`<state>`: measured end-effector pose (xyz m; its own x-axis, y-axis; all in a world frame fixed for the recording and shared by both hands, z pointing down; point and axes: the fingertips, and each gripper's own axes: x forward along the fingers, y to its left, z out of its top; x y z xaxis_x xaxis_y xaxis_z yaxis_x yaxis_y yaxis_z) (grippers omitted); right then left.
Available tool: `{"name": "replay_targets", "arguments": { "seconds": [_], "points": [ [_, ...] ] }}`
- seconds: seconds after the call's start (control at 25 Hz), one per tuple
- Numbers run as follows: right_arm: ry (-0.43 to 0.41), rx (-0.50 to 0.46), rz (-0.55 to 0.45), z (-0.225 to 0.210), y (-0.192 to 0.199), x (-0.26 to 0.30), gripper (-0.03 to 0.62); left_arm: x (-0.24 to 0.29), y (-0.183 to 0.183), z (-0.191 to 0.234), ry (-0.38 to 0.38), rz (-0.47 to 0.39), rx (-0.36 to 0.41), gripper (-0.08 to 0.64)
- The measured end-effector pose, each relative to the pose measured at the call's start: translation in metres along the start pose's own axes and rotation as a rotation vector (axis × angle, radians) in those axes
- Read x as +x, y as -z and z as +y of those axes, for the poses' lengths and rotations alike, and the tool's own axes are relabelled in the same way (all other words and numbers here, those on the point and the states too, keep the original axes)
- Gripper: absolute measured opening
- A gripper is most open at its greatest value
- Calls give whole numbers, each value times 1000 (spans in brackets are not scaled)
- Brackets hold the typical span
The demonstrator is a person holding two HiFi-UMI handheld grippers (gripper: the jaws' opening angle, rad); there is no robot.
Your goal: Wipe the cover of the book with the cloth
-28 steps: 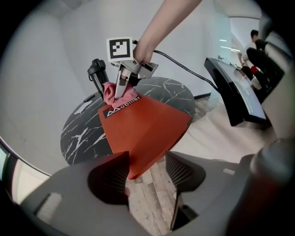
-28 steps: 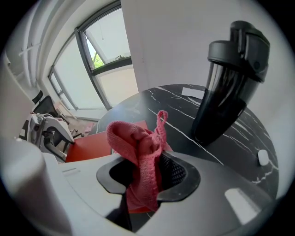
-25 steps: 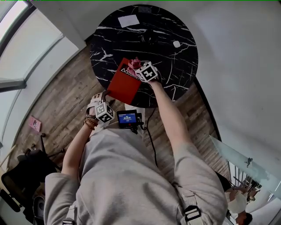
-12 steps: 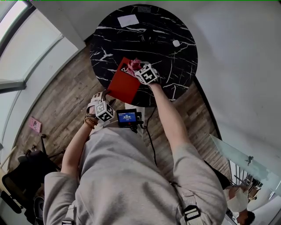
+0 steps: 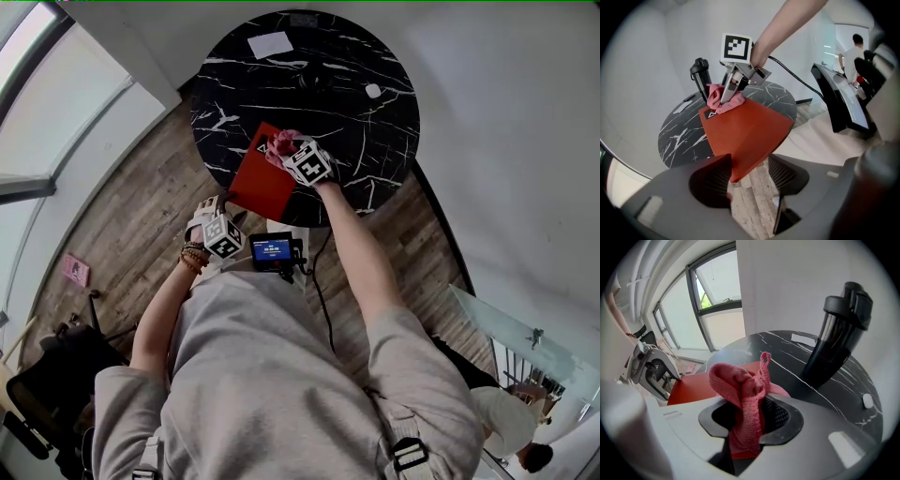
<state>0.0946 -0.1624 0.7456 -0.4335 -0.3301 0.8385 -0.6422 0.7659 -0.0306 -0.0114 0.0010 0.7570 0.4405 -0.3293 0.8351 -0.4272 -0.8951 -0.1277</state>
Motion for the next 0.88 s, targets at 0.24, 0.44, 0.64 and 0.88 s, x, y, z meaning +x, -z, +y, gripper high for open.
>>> {"name": "replay_targets", "arguments": {
  "seconds": [0.24, 0.44, 0.64, 0.88],
  "points": [
    [-11, 3, -8, 9, 2, 0, 150, 0, 0, -1, -6, -2, 1, 249],
    [-17, 7, -6, 16, 4, 0, 150, 0, 0, 0, -9, 0, 0, 250],
    [-23, 7, -12, 23, 5, -3, 150, 0, 0, 0, -15, -4, -7, 250],
    [-35, -1, -12, 31, 5, -3, 150, 0, 0, 0, -15, -1, -9, 250]
  ]
}}
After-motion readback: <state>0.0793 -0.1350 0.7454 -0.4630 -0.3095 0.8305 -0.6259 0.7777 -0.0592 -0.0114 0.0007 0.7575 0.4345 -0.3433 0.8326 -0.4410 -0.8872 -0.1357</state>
